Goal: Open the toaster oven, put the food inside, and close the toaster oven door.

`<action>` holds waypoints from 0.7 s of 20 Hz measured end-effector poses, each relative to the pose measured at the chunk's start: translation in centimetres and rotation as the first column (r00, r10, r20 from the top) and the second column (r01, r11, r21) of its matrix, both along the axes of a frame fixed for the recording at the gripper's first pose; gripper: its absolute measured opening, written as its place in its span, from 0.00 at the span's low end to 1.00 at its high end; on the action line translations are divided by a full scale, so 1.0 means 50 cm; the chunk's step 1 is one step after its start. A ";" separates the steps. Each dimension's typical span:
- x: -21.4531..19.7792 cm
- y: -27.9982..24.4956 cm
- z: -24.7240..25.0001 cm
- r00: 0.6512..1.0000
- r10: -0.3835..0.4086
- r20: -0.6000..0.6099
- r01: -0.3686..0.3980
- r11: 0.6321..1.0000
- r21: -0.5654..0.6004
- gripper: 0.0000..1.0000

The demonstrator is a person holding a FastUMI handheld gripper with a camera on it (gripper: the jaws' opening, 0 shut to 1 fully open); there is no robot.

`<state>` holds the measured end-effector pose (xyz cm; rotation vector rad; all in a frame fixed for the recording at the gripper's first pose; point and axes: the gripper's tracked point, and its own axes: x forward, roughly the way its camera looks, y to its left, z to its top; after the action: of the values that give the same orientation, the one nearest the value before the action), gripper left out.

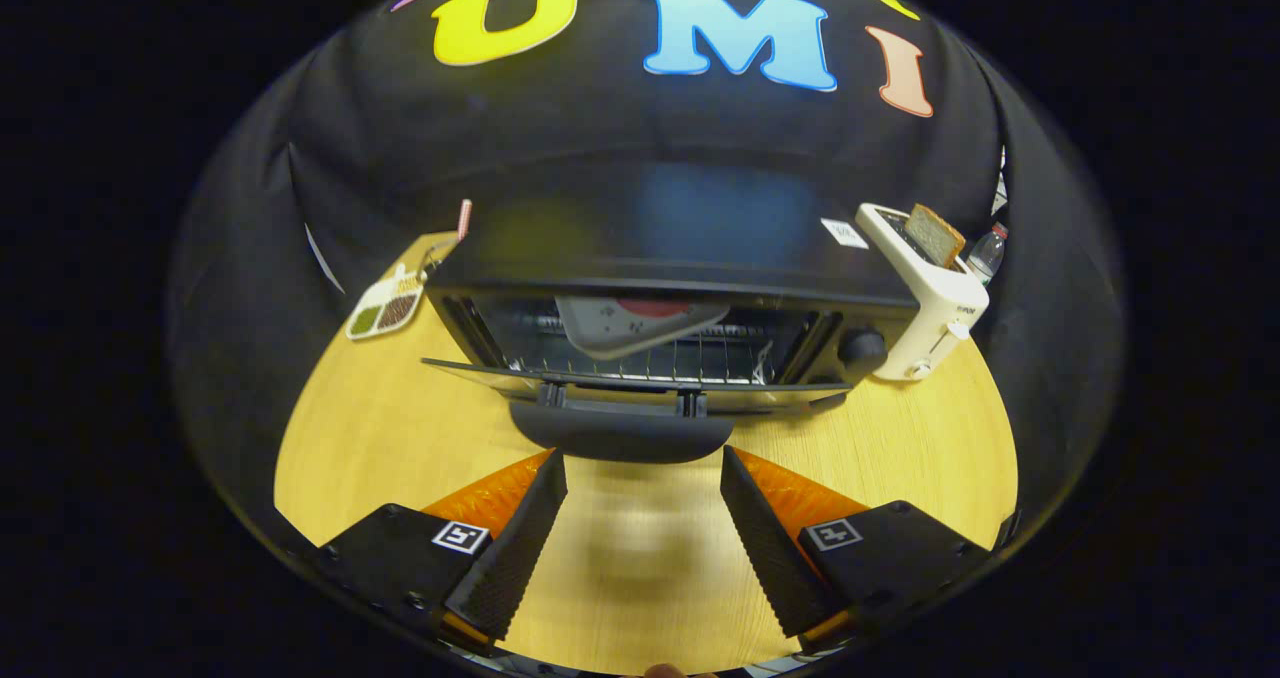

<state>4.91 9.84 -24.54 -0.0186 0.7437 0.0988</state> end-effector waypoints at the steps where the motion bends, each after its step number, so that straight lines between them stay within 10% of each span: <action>1: 0.007 0.000 0.039 0.999 0.005 0.053 -0.005 1.000 0.010 0.99; 6: 0.030 -0.025 0.211 0.957 0.024 0.289 -0.022 1.000 -0.011 0.99; 14: -0.041 -0.126 0.421 0.792 0.038 0.609 0.001 0.998 -0.063 0.99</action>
<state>2.85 3.54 -3.48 -0.1112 0.0908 0.0818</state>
